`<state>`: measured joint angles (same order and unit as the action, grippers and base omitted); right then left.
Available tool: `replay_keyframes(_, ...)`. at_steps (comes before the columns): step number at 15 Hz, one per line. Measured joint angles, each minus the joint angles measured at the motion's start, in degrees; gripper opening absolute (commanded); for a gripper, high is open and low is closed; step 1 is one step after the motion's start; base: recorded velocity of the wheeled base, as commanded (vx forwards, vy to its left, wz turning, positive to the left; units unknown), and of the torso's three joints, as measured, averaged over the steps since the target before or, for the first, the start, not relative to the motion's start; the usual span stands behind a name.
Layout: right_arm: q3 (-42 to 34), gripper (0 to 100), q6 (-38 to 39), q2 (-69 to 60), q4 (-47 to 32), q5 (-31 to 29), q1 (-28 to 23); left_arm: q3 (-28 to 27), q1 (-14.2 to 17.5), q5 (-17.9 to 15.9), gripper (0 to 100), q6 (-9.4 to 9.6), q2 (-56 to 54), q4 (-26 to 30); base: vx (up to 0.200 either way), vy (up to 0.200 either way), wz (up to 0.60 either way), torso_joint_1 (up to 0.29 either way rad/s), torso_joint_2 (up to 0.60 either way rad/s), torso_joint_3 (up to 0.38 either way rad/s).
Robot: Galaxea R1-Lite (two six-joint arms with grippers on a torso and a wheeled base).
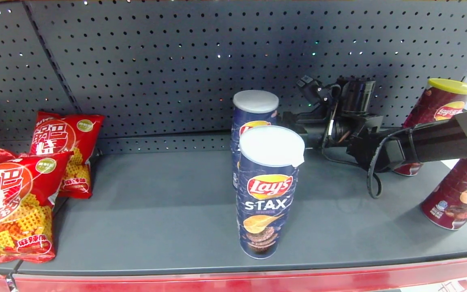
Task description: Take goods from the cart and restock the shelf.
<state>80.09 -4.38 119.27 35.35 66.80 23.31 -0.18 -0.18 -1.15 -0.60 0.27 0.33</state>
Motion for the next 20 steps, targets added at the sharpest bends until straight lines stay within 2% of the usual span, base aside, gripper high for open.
replay_keyframes(20, -2.0, 100, 0.1, 0.0, -0.6, -0.8, 2.2, 0.0, 0.0, 0.0, 100, 0.0, 0.0, 0.0, 0.0, 0.0, 0.0, 0.0, 0.0, 0.0)
